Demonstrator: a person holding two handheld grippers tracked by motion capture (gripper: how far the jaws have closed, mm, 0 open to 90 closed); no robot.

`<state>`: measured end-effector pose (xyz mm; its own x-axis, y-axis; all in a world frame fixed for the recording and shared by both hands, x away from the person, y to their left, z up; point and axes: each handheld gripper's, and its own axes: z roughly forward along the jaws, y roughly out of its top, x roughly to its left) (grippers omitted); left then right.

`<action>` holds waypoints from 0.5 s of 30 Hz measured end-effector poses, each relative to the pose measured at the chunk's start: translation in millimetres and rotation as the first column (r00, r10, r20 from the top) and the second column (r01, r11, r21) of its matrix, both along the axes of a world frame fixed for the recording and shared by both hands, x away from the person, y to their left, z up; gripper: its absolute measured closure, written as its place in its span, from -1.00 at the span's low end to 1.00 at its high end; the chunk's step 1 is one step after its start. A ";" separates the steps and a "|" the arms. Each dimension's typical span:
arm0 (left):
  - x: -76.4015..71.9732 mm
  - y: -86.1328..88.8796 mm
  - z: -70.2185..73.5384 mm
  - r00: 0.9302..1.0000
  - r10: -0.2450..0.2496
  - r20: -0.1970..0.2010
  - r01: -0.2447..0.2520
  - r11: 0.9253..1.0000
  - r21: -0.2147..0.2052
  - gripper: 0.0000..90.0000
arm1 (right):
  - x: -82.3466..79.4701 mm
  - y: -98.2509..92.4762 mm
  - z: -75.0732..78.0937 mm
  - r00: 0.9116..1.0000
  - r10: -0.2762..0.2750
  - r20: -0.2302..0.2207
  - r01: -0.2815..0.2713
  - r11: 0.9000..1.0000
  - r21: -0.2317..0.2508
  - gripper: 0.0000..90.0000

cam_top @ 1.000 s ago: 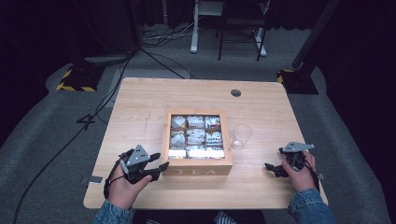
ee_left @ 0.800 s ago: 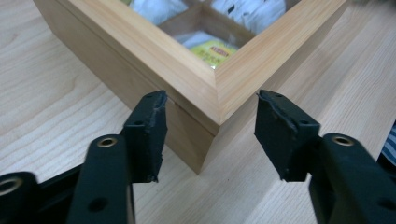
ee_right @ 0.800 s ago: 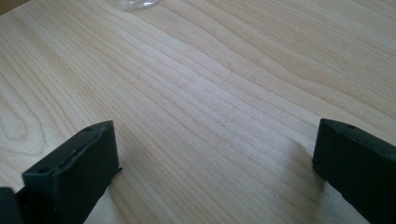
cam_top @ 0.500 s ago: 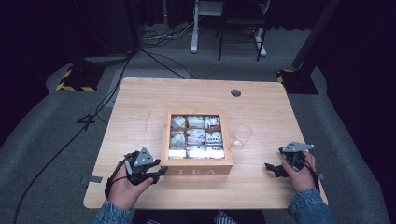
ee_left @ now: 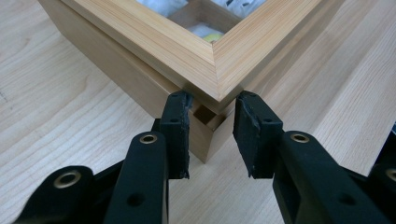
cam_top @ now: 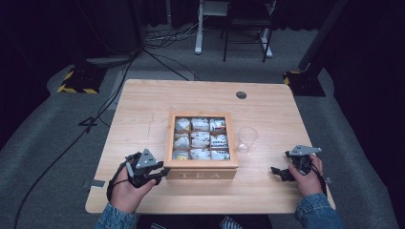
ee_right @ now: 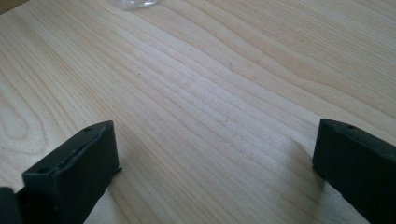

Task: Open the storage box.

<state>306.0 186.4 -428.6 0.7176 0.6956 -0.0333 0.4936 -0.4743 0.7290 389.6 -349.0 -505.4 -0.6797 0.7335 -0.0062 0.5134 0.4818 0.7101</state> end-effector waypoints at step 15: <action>10.0 1.3 20.9 0.993 0.048 0.105 -0.038 0.995 -0.091 0.26 | -0.7 0.0 -0.1 1.000 0.003 0.001 -0.003 1.000 0.003 -0.99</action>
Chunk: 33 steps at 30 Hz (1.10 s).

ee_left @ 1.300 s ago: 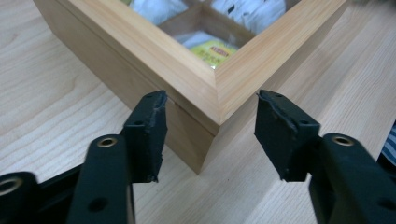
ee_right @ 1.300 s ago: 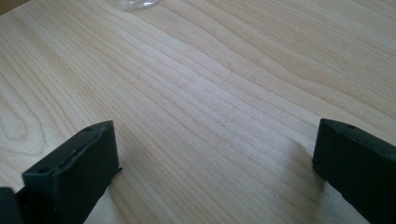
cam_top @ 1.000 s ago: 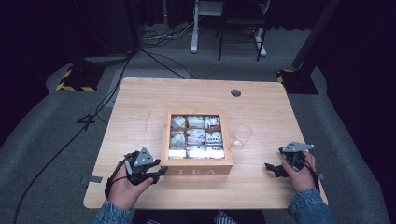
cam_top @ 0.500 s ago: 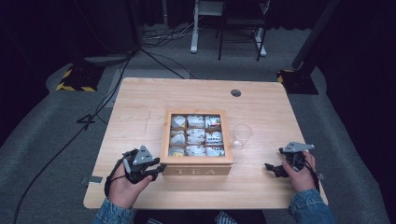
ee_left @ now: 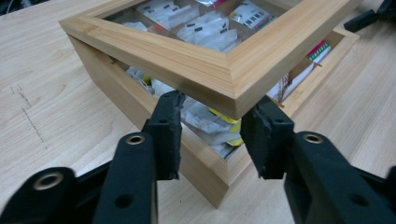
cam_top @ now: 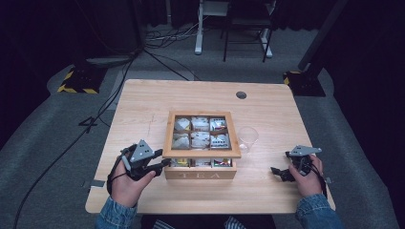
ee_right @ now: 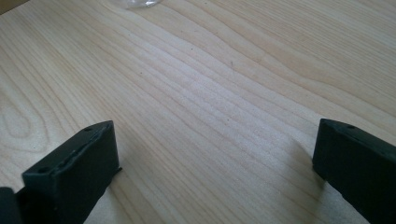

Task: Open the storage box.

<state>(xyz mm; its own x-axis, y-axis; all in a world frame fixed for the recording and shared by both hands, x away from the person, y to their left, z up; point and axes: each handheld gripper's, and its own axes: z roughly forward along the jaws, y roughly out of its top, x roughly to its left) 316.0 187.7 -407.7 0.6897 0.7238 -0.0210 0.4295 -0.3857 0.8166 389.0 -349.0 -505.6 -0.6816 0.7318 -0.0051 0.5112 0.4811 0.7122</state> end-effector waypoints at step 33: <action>25.0 -11.3 20.1 0.990 0.071 0.126 -0.057 0.992 -0.109 -0.28 | 0.0 0.0 0.0 1.000 0.000 0.000 0.000 1.000 0.000 -0.99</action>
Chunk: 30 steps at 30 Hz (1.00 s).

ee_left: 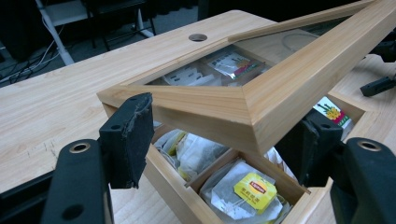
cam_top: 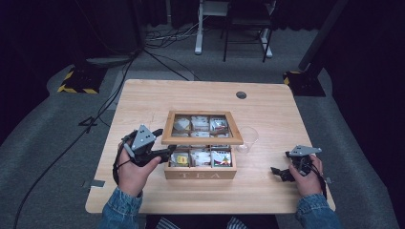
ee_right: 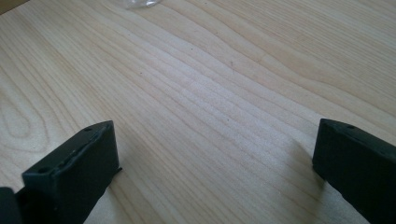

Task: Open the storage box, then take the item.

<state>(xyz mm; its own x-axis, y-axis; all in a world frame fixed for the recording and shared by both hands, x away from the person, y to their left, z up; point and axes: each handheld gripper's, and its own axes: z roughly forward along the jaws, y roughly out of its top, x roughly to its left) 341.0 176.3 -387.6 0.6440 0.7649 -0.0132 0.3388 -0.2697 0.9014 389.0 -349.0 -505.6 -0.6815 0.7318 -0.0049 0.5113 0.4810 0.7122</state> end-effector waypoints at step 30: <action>24.1 -7.0 23.7 0.999 0.031 0.010 -0.031 1.000 -0.002 -0.31 | -13.3 47.6 21.1 0.996 -0.087 -0.010 0.087 0.995 0.051 -0.06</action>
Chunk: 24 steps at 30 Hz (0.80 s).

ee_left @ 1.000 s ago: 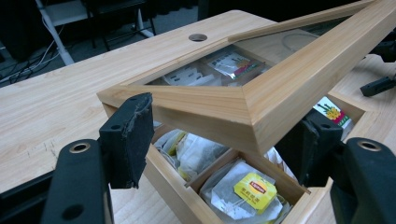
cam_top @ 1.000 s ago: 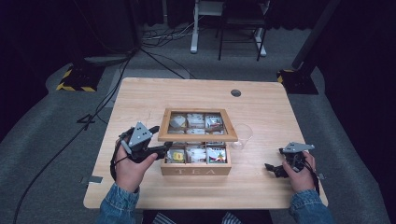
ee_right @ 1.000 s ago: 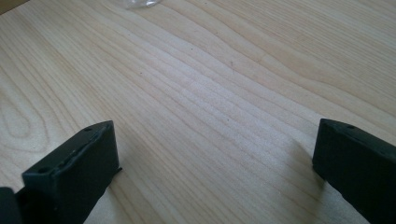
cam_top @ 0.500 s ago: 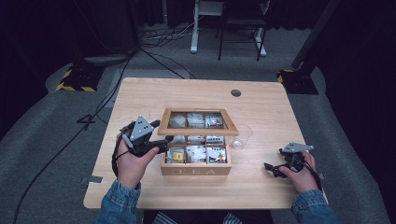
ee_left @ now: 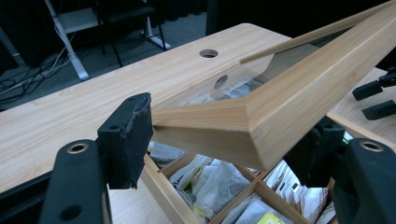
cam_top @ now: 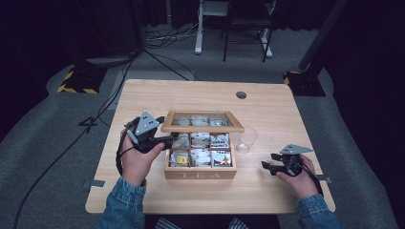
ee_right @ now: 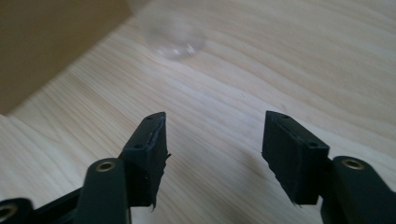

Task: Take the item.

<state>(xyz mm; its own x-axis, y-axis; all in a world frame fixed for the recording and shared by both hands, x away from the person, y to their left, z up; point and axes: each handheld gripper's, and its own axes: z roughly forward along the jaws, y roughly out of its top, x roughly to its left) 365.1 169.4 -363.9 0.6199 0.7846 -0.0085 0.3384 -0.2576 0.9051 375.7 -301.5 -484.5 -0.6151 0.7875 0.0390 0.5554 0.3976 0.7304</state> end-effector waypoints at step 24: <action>8.7 -3.0 -2.7 1.000 -0.005 0.028 0.005 1.000 0.018 -0.34 | -15.6 110.0 73.7 0.987 0.136 0.083 -0.146 0.982 0.122 0.31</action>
<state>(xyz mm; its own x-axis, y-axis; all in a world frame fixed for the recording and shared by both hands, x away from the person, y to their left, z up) 373.7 166.4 -366.6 0.6237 0.7813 0.0231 0.3117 -0.2757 0.9093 360.1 -191.5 -410.8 -0.7244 0.6844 0.0831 0.4427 0.3693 0.8171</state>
